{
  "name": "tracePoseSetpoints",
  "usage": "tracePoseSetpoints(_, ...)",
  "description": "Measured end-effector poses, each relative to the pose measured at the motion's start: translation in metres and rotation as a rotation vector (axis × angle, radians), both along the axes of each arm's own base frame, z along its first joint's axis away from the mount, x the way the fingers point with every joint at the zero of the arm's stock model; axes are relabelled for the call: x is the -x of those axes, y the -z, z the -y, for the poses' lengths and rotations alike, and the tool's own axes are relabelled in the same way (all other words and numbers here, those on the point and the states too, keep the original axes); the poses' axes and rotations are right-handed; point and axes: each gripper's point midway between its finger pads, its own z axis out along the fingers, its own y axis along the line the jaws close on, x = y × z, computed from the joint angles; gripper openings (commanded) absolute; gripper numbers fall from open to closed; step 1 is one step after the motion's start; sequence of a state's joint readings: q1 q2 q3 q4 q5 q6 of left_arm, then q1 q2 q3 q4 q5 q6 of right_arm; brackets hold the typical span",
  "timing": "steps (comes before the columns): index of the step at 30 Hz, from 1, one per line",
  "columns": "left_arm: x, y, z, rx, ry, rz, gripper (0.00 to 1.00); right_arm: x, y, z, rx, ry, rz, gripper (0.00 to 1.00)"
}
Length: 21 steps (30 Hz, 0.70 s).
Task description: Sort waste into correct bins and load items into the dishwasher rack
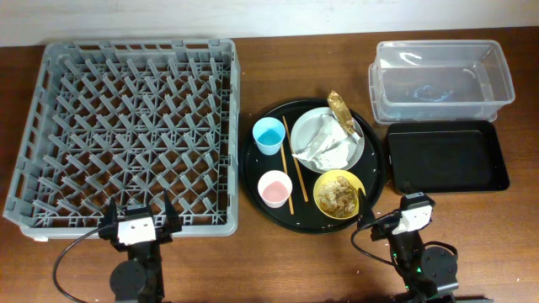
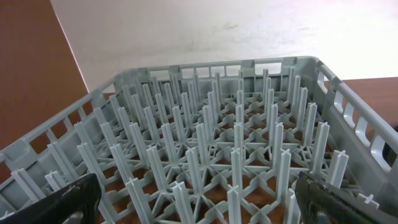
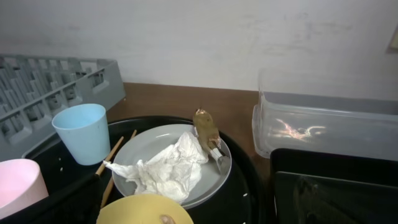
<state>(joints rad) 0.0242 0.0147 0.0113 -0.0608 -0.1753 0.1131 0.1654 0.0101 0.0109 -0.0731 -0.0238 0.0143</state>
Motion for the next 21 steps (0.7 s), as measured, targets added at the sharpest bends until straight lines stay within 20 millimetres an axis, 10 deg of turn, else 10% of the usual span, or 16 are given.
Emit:
tracePoseSetpoints(6, -0.001, -0.022, 0.001, -0.002, 0.008, 0.090, 1.00, -0.001, -0.031, 0.010, -0.009, 0.058, 0.115, 0.98)
tracePoseSetpoints(14, 0.008, -0.087, 0.015, -0.018, 0.085, 0.358, 1.00, 0.035, -0.169, 0.026, 0.052, 0.130, 0.397, 0.98)
tracePoseSetpoints(21, -0.007, -0.150, 0.027, -0.073, 0.157, 0.294, 1.00, -0.007, -0.209, 0.007, 0.098, 0.053, 0.225, 0.98)
